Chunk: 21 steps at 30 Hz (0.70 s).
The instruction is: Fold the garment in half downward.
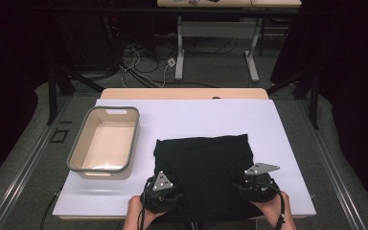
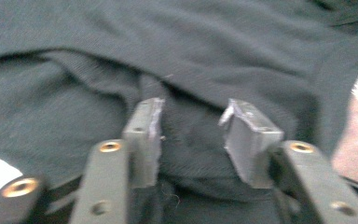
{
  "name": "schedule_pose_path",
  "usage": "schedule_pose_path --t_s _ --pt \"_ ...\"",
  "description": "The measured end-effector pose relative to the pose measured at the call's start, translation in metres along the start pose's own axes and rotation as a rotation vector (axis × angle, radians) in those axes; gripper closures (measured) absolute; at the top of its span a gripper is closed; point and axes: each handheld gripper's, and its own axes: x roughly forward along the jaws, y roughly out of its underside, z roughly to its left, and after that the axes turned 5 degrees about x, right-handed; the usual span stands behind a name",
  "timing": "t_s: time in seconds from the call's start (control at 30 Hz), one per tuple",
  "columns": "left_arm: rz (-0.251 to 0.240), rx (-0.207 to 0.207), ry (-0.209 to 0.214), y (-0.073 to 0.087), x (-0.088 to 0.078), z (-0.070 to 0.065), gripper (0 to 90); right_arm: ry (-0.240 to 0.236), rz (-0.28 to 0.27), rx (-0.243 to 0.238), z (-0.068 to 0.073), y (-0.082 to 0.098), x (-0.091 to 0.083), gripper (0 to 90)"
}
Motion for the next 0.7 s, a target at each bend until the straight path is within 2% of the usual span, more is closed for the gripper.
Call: schedule_pose_path --t_s 0.07,0.1,0.13,0.2,0.23,0.3,0.33,0.37,0.43,0.53,0.57,0.6,0.63,0.67,0.7 --pt "-0.005 0.0 0.004 0.0 0.0 0.001 69.1 0.006 0.008 0.005 -0.002 -0.001 0.005 56.2" --pt "-0.007 -0.001 0.009 0.001 0.001 0.002 73.0 0.006 0.034 0.008 -0.004 -0.001 0.014 66.6" --pt "-0.002 0.006 0.019 0.001 0.002 0.003 75.2 -0.009 0.047 -0.004 -0.006 0.0 0.017 71.8" --pt "0.001 0.01 0.014 0.001 0.003 0.002 81.0 -0.043 0.064 0.021 -0.007 0.003 0.021 80.4" --pt "-0.005 0.007 0.021 0.002 0.006 0.002 83.9 -0.042 0.065 0.017 -0.007 0.004 0.022 84.8" --pt "-0.007 0.003 0.025 0.002 0.006 0.002 86.5 -0.054 0.064 0.023 -0.008 0.004 0.021 87.4" --pt "-0.007 0.017 0.029 0.001 0.005 0.003 89.5 -0.056 0.069 0.045 -0.007 0.004 0.019 88.4" --pt "-0.007 0.017 0.029 0.001 0.005 0.003 90.0 -0.056 0.069 0.045 -0.007 0.004 0.019 88.4" --pt "-0.01 0.003 0.077 0.002 0.004 -0.003 90.0 -0.04 0.079 0.056 -0.007 0.005 0.014 88.9" --pt "-0.005 0.026 0.089 0.001 0.003 -0.01 90.0 -0.028 0.079 0.072 -0.008 0.007 0.01 88.9" --pt "-0.003 0.047 0.082 0.0 0.002 -0.012 90.0 -0.026 0.083 0.074 -0.009 0.007 0.009 88.8" --pt "-0.012 0.045 0.074 0.0 0.001 -0.014 89.6 0.005 0.095 0.078 -0.011 0.009 0.01 88.4" --pt "-0.017 0.05 0.064 0.0 0.0 -0.013 89.6 0.005 0.095 0.078 -0.011 0.009 0.01 88.4" --pt "-0.017 0.055 0.043 -0.001 -0.002 -0.012 75.4 -0.004 0.092 0.075 -0.011 0.011 0.011 84.3" --pt "-0.015 0.059 0.018 -0.002 -0.003 -0.01 75.4 -0.004 0.092 0.075 -0.011 0.011 0.011 84.3"
